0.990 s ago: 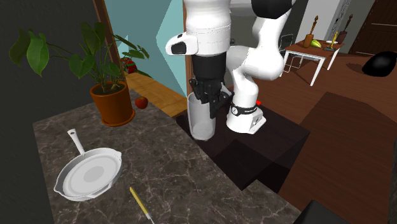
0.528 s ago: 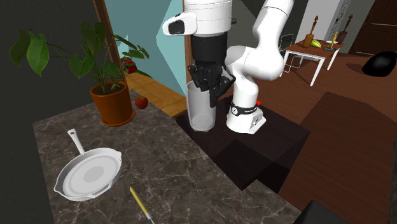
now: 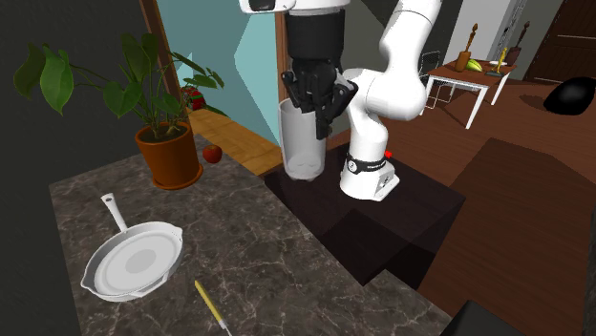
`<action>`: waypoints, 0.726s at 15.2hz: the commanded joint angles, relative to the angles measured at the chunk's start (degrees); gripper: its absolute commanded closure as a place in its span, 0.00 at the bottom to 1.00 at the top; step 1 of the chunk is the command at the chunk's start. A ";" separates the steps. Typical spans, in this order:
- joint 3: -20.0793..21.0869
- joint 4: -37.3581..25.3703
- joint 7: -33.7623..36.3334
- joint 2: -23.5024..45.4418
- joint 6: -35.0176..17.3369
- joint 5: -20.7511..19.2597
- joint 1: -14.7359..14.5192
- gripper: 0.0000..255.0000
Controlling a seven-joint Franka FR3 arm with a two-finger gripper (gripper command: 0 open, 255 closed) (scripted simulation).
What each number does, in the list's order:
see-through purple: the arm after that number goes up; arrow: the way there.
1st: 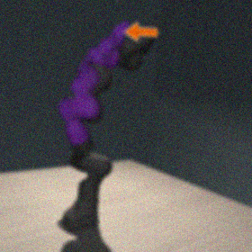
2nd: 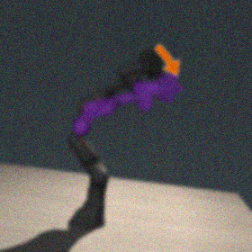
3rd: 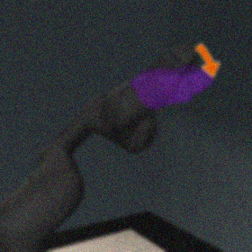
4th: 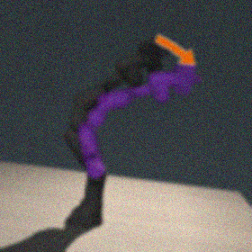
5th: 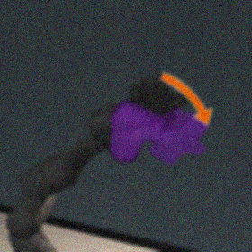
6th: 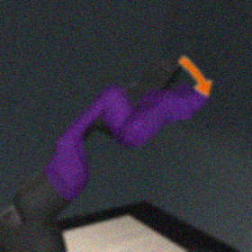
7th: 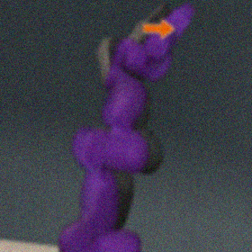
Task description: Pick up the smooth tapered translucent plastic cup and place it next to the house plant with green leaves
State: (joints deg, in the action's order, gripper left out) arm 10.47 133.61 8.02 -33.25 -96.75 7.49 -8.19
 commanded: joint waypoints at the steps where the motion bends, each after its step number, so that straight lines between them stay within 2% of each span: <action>1: -0.09 -1.62 0.11 0.03 1.58 -0.09 0.03 1.00; 11: -0.60 -10.15 0.51 1.12 9.03 -0.59 0.28 1.00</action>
State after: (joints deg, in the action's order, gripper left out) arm 9.83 124.54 8.36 -32.30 -88.64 6.90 -7.89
